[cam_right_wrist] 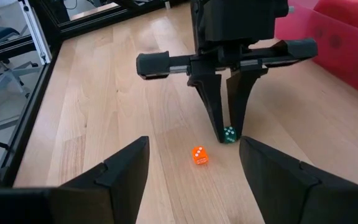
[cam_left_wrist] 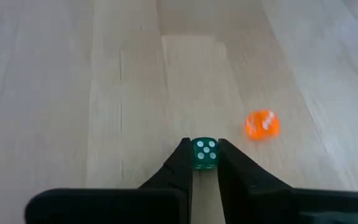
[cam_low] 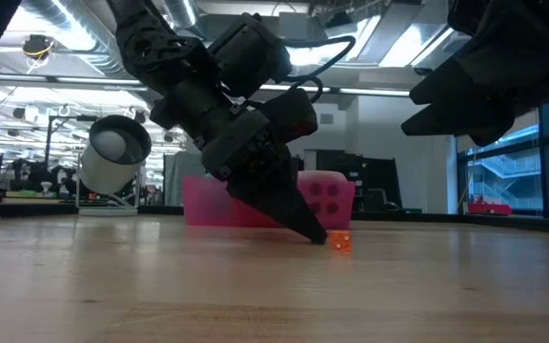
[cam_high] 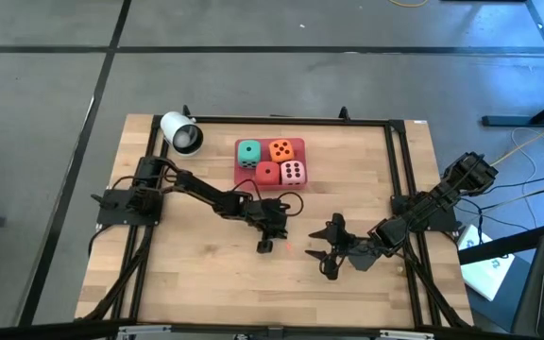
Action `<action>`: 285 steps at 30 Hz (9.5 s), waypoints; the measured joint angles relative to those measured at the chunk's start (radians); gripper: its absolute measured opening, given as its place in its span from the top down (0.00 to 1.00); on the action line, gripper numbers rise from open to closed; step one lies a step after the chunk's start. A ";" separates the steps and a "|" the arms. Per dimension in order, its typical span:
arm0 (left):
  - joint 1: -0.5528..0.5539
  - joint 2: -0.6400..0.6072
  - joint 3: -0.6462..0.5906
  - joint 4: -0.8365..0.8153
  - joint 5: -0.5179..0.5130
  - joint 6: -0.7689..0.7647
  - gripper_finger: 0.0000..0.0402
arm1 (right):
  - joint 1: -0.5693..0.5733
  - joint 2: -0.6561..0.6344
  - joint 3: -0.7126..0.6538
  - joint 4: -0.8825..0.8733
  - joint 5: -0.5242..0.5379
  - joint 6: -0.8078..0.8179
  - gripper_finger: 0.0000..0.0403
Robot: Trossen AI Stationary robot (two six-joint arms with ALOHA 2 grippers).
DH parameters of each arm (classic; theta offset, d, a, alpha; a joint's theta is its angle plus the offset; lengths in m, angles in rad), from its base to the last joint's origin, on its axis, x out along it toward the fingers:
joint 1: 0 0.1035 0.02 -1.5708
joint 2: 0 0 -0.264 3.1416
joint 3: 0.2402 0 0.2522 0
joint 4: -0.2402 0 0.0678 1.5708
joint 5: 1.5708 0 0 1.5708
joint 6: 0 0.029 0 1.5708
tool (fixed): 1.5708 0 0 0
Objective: Pick & Place Dice
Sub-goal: Put the small green dice into the pink bin, then put the small transparent dice into the pink bin
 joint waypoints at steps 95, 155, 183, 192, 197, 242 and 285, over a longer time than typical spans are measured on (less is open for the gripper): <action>-0.071 -0.574 0.001 -0.216 -0.753 0.568 0.92 | -0.743 0.125 0.175 0.476 -0.917 -0.080 0.73; -0.213 -0.893 -0.001 -0.655 -0.870 0.111 0.49 | -0.792 -0.014 0.175 0.403 -1.065 -0.446 0.87; -0.211 -1.252 -0.533 -0.080 -0.760 0.090 0.51 | -1.080 -0.109 -0.105 0.275 -0.706 -0.585 0.87; -0.211 -1.243 -0.533 -0.081 -0.763 0.068 0.51 | -1.264 -0.103 0.050 -0.035 -0.822 -0.694 0.87; -0.211 -1.224 -0.533 -0.080 -0.769 0.061 0.51 | -1.279 -0.096 0.166 -0.183 -0.827 -0.759 0.87; -0.031 -1.176 -0.533 -0.031 -0.608 0.009 0.52 | -1.180 0.358 0.722 -0.880 -0.811 -1.021 0.87; -0.022 -1.176 -0.533 -0.062 -0.606 0.001 0.53 | -1.179 0.359 0.721 -0.840 -0.676 -1.022 0.53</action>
